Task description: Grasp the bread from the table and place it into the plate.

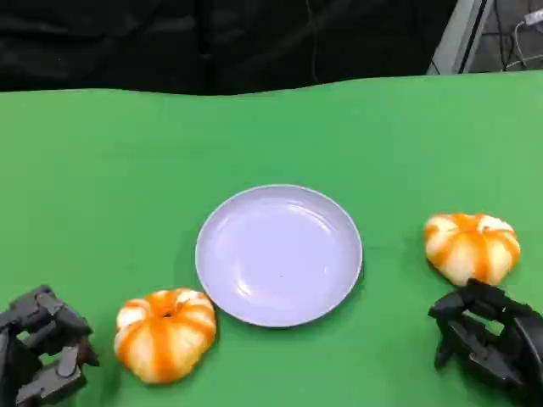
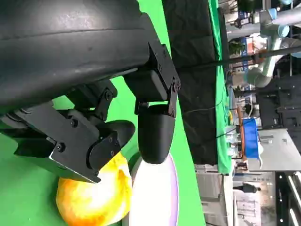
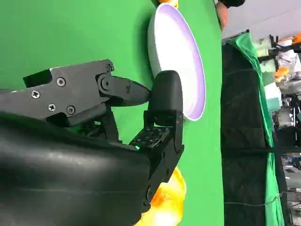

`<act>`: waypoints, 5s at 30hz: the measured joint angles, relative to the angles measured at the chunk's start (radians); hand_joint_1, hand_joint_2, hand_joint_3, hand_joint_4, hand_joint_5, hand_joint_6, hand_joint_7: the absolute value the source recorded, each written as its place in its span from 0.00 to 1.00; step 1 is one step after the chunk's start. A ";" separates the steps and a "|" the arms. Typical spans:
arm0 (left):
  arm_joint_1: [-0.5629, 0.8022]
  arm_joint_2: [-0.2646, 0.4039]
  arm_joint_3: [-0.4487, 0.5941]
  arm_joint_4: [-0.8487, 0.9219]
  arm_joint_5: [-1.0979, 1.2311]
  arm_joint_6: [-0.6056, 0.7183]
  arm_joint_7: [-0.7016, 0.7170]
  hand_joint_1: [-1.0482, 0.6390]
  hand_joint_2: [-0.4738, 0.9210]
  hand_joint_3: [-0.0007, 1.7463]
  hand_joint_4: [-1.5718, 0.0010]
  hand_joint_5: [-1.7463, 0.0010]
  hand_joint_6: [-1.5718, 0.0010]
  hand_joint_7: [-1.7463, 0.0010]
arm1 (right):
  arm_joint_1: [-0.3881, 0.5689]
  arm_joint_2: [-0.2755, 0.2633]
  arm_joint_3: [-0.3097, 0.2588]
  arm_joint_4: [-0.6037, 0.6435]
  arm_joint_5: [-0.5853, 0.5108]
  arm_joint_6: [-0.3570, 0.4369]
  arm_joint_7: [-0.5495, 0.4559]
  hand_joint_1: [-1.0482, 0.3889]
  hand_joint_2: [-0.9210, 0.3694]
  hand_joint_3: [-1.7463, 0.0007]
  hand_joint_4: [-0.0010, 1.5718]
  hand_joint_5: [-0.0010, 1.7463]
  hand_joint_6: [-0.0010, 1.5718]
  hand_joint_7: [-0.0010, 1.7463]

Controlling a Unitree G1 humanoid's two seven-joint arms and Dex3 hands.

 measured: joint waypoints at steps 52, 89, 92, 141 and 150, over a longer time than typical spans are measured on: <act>0.108 0.131 -0.180 -0.215 0.743 -0.159 0.477 0.19 1.00 0.04 0.61 1.00 0.67 0.99 | -0.012 -0.002 0.003 0.011 -0.003 -0.004 -0.009 0.56 0.00 0.72 0.38 1.00 0.45 0.65; 0.090 0.203 -0.547 -0.559 1.033 0.495 0.732 0.63 0.94 0.00 0.64 0.00 0.70 0.01 | 0.008 0.009 0.010 -0.018 -0.005 -0.004 -0.025 0.56 0.00 0.72 0.39 0.99 0.46 0.64; 0.108 0.198 -0.547 -0.592 1.025 0.524 0.734 0.63 0.94 0.00 0.63 0.00 0.70 0.00 | 0.008 0.009 0.010 -0.019 -0.008 -0.004 -0.033 0.56 0.00 0.72 0.39 0.99 0.46 0.64; 0.061 0.165 -0.539 -0.980 0.981 0.503 0.666 0.60 0.93 0.00 0.65 0.00 0.70 0.04 | 0.007 0.022 0.015 -0.012 -0.010 -0.012 -0.034 0.56 0.00 0.73 0.39 1.00 0.47 0.64; -0.057 0.094 -0.635 -0.762 0.982 0.471 0.668 0.62 0.93 0.00 0.67 0.00 0.72 0.01 | 0.008 0.026 0.021 -0.012 -0.021 -0.021 -0.045 0.56 0.00 0.73 0.39 0.99 0.46 0.63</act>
